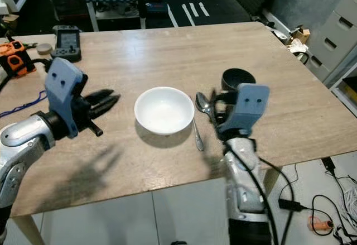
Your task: Setting the table
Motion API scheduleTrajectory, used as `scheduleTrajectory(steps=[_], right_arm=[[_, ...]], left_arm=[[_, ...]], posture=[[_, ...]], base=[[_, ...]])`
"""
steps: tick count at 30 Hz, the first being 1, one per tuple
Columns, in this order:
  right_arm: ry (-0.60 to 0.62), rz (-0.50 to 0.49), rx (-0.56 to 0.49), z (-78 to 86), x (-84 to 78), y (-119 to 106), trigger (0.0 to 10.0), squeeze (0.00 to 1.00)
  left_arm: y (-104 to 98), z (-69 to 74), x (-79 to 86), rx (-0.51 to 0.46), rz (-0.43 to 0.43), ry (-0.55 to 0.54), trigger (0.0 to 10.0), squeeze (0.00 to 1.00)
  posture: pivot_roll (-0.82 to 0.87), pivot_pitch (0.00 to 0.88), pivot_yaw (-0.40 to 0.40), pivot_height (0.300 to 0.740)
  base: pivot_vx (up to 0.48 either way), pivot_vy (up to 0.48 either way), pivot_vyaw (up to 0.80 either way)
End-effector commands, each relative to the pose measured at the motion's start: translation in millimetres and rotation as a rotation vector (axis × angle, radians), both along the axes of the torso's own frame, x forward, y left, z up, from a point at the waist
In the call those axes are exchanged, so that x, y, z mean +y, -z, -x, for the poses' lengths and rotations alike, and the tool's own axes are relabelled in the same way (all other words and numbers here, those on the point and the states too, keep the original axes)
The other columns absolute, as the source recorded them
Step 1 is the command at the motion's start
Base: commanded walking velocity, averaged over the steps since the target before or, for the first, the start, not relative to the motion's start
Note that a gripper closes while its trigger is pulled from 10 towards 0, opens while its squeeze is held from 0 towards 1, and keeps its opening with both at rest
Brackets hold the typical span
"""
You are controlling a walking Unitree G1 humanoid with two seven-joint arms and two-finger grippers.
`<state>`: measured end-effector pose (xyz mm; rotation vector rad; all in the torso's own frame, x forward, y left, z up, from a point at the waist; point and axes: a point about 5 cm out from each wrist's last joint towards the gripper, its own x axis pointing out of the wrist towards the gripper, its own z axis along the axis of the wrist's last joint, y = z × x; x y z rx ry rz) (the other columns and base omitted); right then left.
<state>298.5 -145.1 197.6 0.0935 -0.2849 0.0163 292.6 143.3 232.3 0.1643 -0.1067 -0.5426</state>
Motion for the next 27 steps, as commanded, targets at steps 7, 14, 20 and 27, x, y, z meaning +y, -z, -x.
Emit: scheduleTrajectory(steps=[7, 14, 20, 27], right_arm=[[-0.031, -0.014, 0.006, -2.1, 23.3, 5, 10.0, 0.0], [0.039, 0.007, 0.0, -6.5, 3.9, 3, 10.0, 0.0], [0.05, 0.009, -0.001, -6.4, 3.5, 4, 10.0, 0.0], [0.042, 0.003, 0.008, -6.1, 6.4, 7, 10.0, 0.0]], left_arm=[[23, 3.5, 6.2, 0.018, 0.022, -0.217, 10.0, 0.0], [21, -4.7, 11.1, -0.012, 0.03, -0.297, 10.0, 0.0], [21, -4.7, 7.8, -0.019, 0.038, -0.31, 10.0, 0.0], [22, -5.6, 3.8, -0.024, 0.039, -0.312, 10.0, 0.0]], posture=[[0.01, 0.057, 0.066, 0.74], [0.01, 0.057, 0.071, 0.74], [0.01, 0.059, 0.072, 0.74], [0.0, 0.062, 0.07, 0.74]], base=[[0.0, 0.0, 0.0], [0.0, 0.0, 0.0], [0.0, 0.0, 0.0], [0.0, 0.0, 0.0]])
